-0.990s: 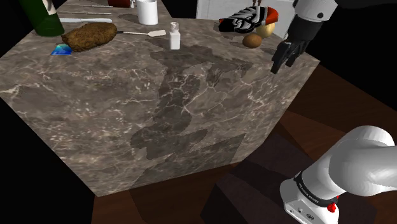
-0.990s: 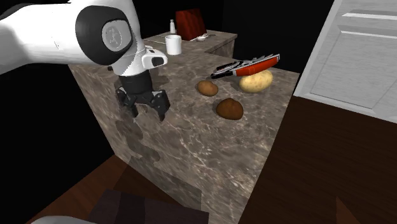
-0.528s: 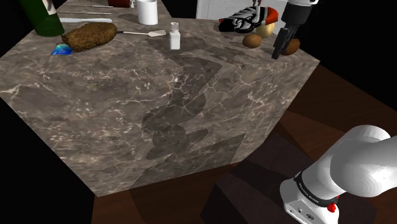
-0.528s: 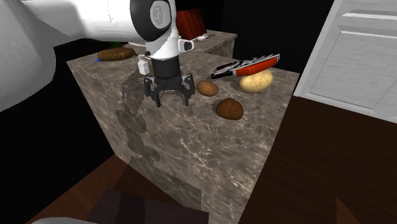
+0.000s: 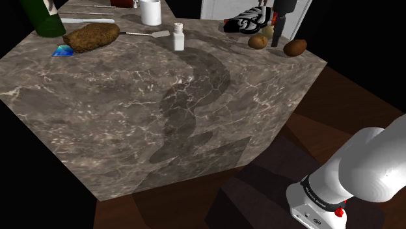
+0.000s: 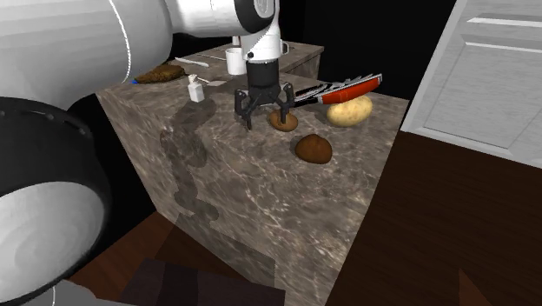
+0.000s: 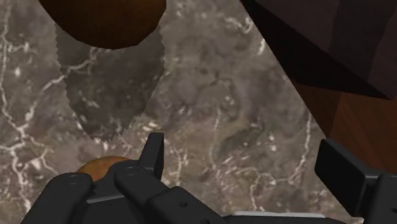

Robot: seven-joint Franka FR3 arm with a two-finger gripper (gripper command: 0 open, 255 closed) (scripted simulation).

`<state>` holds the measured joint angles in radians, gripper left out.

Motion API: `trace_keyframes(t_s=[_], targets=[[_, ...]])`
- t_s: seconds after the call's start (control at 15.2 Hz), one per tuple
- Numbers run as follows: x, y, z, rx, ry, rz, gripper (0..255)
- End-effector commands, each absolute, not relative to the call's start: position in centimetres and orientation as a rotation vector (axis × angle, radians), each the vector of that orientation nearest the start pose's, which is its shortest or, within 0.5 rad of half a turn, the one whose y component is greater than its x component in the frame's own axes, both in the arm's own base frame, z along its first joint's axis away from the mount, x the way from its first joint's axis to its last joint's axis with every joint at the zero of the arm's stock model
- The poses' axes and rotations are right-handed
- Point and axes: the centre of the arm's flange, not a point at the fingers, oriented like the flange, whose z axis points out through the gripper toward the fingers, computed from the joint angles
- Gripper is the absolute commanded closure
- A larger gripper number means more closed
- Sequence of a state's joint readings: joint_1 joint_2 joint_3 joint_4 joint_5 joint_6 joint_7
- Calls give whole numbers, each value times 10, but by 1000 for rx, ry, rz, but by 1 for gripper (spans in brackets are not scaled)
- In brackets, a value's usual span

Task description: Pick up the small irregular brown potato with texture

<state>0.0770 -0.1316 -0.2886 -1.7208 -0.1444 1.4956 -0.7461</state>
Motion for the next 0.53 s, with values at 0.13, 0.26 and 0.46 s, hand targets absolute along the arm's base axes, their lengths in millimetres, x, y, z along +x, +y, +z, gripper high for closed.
trace_keyframes(t_s=[0.13,0.26,0.46], targets=[[545,-144,620,-2986,-1091,294,0],[573,-147,619,-2937,-1207,330,0],[591,-147,614,-2904,-1279,352,0]])
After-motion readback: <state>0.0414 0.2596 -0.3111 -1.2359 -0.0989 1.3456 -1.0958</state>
